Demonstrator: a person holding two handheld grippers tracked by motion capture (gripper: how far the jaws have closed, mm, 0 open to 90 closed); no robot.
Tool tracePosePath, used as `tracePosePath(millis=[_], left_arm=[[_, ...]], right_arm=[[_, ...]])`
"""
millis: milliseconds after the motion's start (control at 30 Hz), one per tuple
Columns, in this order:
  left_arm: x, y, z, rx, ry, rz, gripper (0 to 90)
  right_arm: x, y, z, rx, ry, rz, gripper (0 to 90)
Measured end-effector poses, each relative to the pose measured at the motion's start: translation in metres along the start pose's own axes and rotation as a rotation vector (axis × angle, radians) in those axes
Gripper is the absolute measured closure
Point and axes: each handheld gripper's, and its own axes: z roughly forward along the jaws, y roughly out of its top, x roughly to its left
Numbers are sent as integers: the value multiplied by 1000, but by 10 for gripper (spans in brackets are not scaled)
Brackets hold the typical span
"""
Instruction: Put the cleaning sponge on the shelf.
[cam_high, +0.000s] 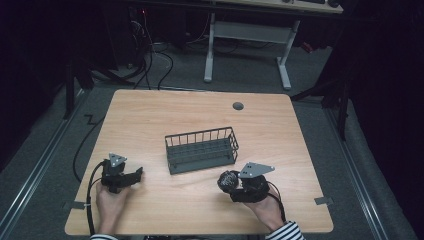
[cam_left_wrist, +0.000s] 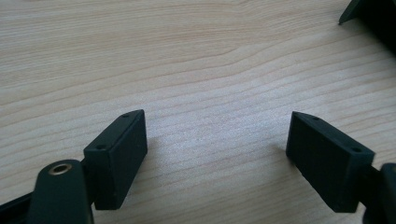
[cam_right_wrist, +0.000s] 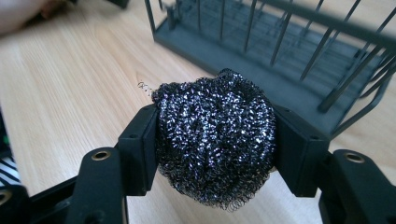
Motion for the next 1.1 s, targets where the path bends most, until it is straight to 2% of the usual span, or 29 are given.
tracePosePath(millis=[300, 600, 833, 933, 1100], left_arm=[[0, 0, 0, 0, 1, 0, 211], [0, 0, 0, 1, 2, 0, 210], [0, 0, 0, -1, 3, -4, 222], [0, 0, 0, -1, 4, -3, 222], [0, 0, 0, 0, 4, -3, 222]], right_arm=[[-12, 32, -20, -54, 32, 13, 398], [-22, 61, -28, -83, 31, 0, 402], [-35, 80, -19, -56, 27, -2, 409], [-41, 87, -11, -43, 15, -3, 409], [-51, 96, 5, -24, -6, 20, 408]])
